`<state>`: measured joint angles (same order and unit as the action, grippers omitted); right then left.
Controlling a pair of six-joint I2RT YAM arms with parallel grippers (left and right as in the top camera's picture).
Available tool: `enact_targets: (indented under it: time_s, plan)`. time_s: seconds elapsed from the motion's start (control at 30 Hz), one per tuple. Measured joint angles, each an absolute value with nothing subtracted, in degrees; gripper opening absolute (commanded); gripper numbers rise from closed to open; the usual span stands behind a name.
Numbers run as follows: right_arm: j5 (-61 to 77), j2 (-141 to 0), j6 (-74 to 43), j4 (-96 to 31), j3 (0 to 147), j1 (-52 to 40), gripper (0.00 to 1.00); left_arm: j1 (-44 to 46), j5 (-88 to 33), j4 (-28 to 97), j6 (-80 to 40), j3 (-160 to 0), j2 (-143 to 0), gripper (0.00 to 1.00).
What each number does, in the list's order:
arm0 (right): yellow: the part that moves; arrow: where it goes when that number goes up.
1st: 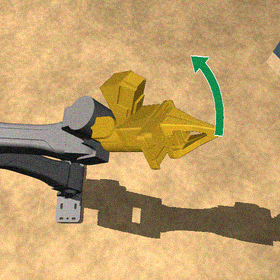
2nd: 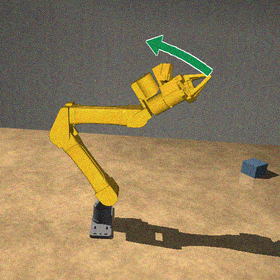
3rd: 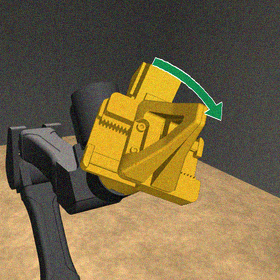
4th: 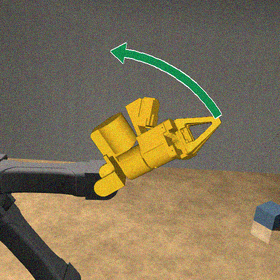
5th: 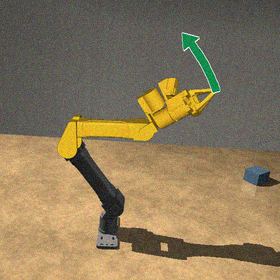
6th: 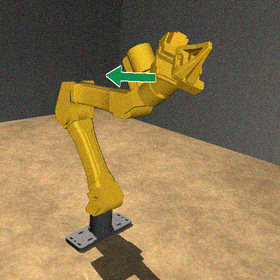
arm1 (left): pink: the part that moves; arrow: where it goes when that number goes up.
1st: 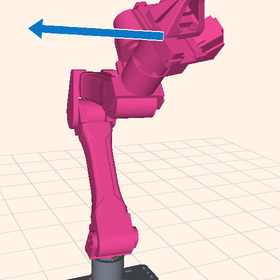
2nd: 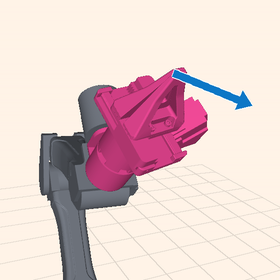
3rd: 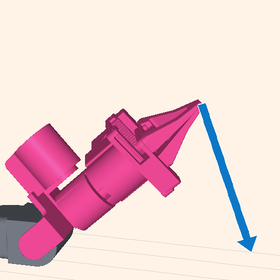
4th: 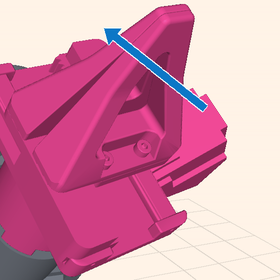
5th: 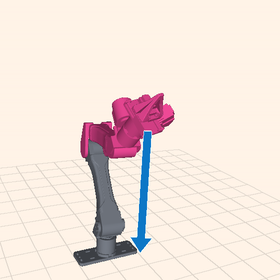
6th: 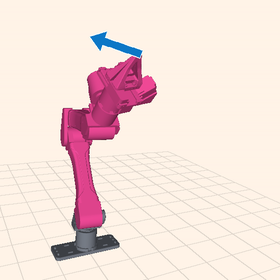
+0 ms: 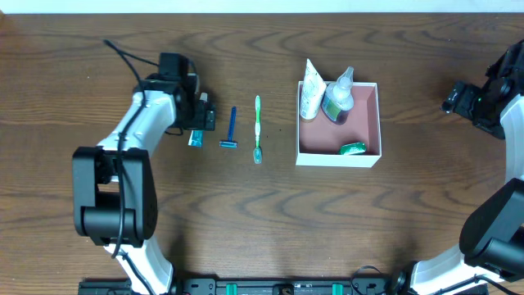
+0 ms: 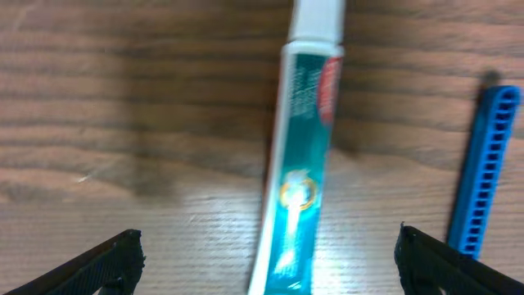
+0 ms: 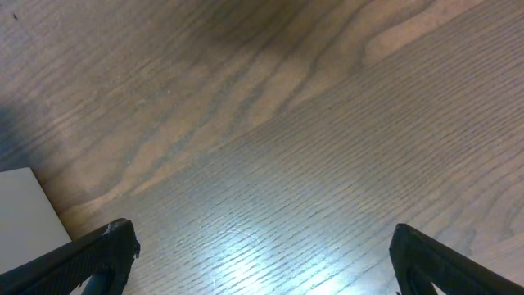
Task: Pack container
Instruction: 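Reach the left gripper forward over the Colgate toothpaste tube, then lower the left gripper and grasp the toothpaste tube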
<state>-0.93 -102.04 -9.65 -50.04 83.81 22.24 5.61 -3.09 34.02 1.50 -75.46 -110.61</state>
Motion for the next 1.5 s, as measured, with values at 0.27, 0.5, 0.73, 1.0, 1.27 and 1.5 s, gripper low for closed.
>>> enact_targets:
  time_s: [0.27,0.5,0.73,1.0,1.27,1.5]
  plan:
    - [-0.93,-102.04,-9.67,-50.04,83.81,22.24,0.99,6.87,-1.45,33.3,1.04,-75.46,-110.65,0.98]
    - [-0.93,-102.04,-9.67,-50.04,83.81,22.24,0.99,6.52,-1.06,33.17,0.58,-75.46,-113.47,0.98]
    - [-0.95,-102.04,-9.65,-50.06,83.81,22.24,0.99,6.52,-1.48,33.1,-0.01,-75.53,-115.57,0.98]
    - [-0.93,-102.04,-9.65,-50.04,83.81,22.24,0.99,6.52,-1.3,30.83,-0.01,-75.53,-115.74,0.98]
    - [-0.93,-102.04,-9.65,-50.04,83.81,22.24,0.99,6.52,-1.28,30.55,-0.21,-75.53,-115.77,0.98]
    - [-0.93,-102.04,-9.65,-50.04,83.81,22.24,0.99,6.52,-1.34,30.81,-3.18,-75.5,-115.77,0.98]
